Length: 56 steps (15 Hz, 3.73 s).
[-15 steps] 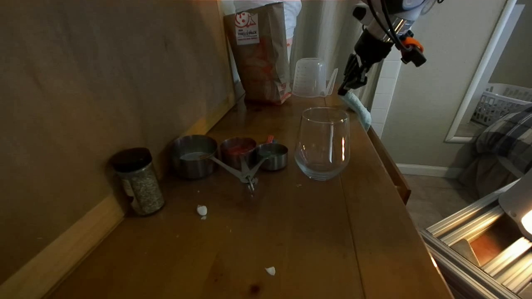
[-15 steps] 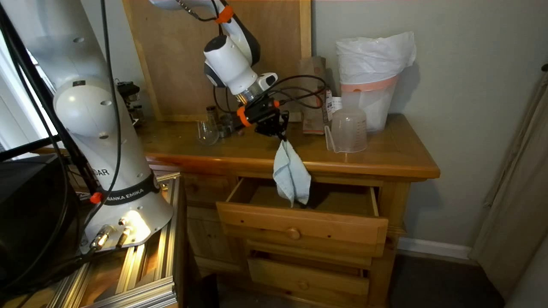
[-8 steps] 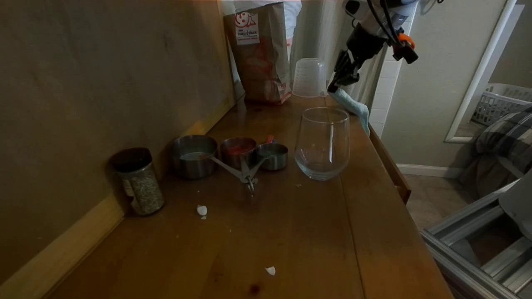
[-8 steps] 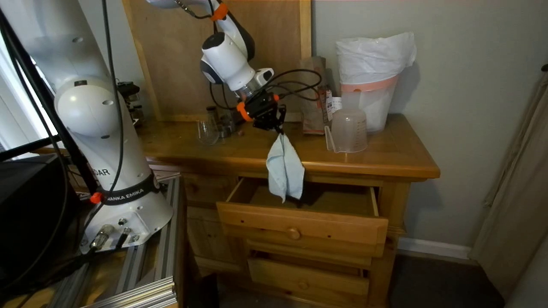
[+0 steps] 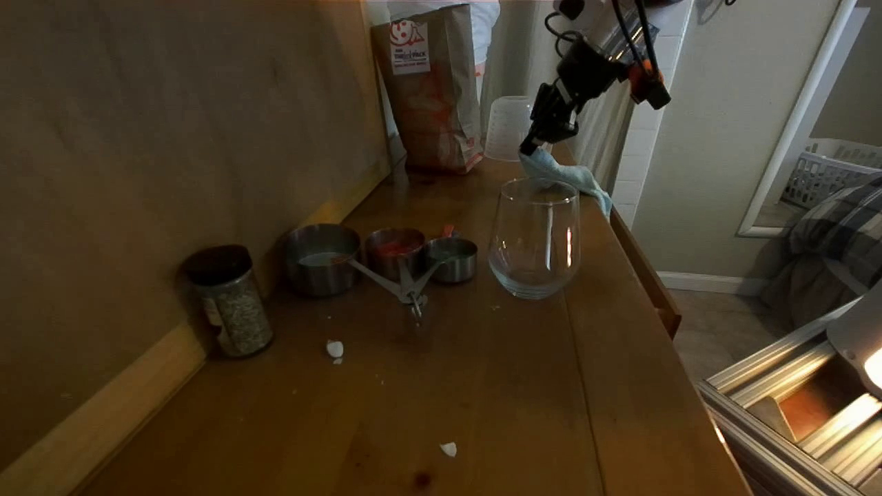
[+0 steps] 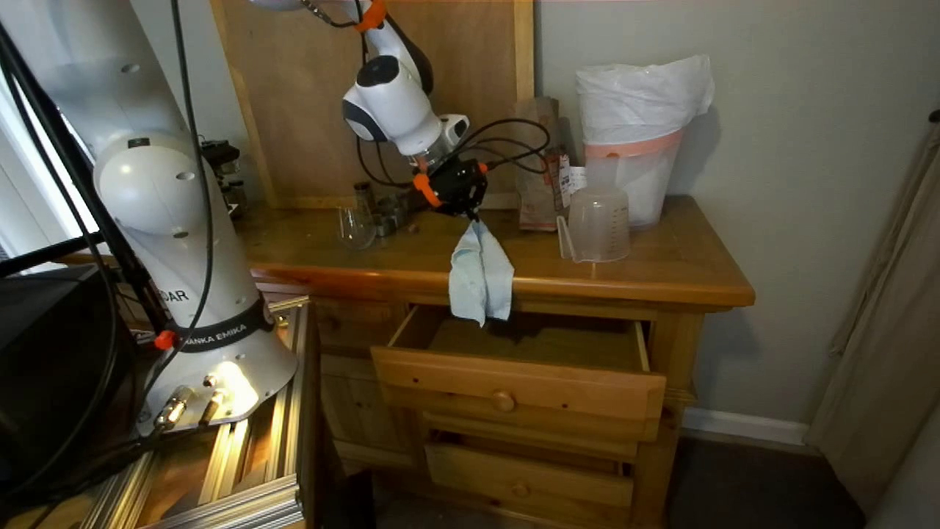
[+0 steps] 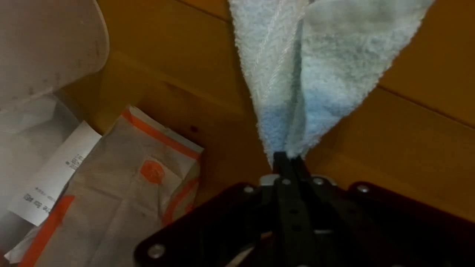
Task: Open the topmost drawer on the right and remove the towel from the drawer then close the drawer.
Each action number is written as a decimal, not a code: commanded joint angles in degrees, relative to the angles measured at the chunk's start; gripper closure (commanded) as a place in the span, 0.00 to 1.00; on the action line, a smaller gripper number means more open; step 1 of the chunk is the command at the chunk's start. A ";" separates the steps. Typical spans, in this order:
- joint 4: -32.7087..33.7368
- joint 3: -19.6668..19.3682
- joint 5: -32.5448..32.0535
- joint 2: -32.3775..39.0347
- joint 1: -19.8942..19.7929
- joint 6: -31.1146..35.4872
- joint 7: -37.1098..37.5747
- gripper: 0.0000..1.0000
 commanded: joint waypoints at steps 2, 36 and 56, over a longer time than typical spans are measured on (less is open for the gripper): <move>-5.19 -0.92 -6.50 -6.61 -0.46 -7.99 3.47 0.98; 0.10 -0.12 -12.16 -5.13 -0.41 -13.63 3.77 0.73; -7.46 -0.60 -55.47 -18.89 -19.18 -32.96 44.04 0.00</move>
